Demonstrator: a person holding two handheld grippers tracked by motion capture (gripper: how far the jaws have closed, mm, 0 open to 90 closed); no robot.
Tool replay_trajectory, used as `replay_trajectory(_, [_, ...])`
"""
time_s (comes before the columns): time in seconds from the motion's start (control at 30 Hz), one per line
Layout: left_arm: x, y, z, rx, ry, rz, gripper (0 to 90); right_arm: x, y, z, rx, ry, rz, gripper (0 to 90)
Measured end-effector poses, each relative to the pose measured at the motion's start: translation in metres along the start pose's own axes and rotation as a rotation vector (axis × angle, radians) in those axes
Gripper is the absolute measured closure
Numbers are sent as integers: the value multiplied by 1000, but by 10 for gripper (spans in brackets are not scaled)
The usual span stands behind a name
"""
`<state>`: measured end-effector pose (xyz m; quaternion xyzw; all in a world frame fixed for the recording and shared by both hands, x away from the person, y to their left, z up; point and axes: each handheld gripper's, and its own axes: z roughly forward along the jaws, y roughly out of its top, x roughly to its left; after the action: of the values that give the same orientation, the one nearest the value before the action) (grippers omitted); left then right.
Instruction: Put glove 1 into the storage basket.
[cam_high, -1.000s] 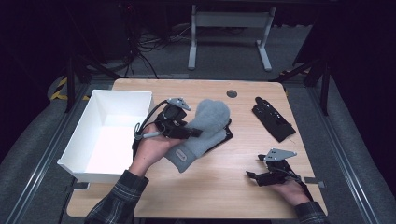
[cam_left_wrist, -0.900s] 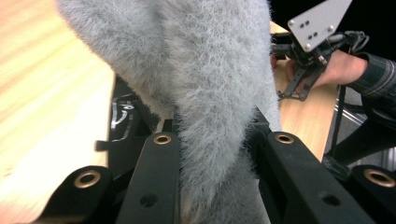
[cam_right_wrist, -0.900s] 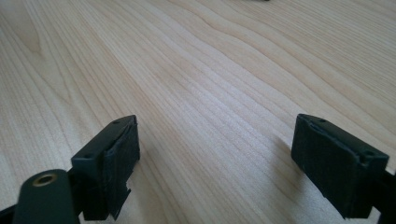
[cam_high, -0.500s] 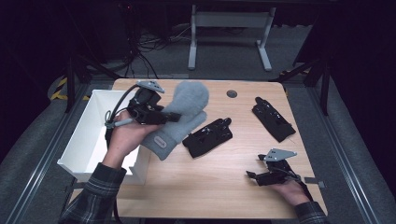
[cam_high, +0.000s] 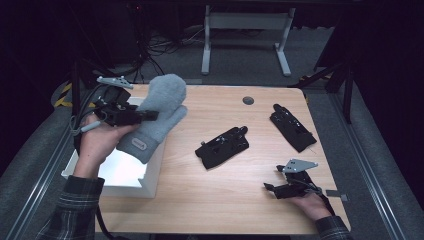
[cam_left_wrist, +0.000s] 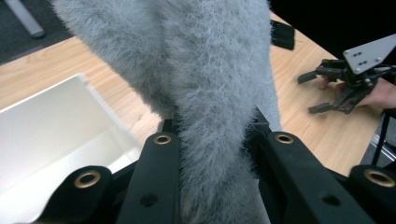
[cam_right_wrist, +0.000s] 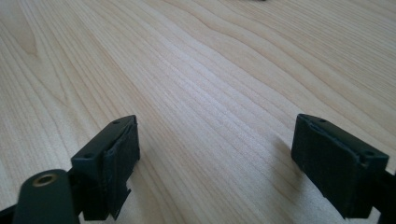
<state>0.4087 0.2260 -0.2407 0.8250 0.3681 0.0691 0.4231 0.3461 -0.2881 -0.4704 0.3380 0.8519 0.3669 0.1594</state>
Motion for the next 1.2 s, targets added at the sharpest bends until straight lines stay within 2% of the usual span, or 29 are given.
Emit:
replay_trajectory(0.17, [15, -17, -4, 2, 22, -40, 750, 0, 0, 0, 0, -1, 0, 159])
replay_trajectory(0.5, [40, -47, -4, 14, 51, -108, 750, 0, 0, 0, 0, -3, 1, 159])
replay_trajectory(0.63, [52, -61, -2, 27, 65, -149, 750, 0, 0, 0, 0, -4, 2, 159])
replay_trajectory(0.83, [70, -83, 9, 55, 74, -202, 750, 0, 0, 0, 0, -4, 1, 159])
replay_trajectory(0.97, [76, -93, 16, 79, 72, -224, 749, 0, 0, 0, 0, -4, 1, 159])
replay_trajectory(1.0, [80, -100, 22, 94, 65, -236, 749, 0, 0, 0, 0, -4, 1, 159])
replay_trajectory(1.2, [88, -114, 39, 123, 39, -270, 749, 0, 0, 0, 0, -4, 1, 159])
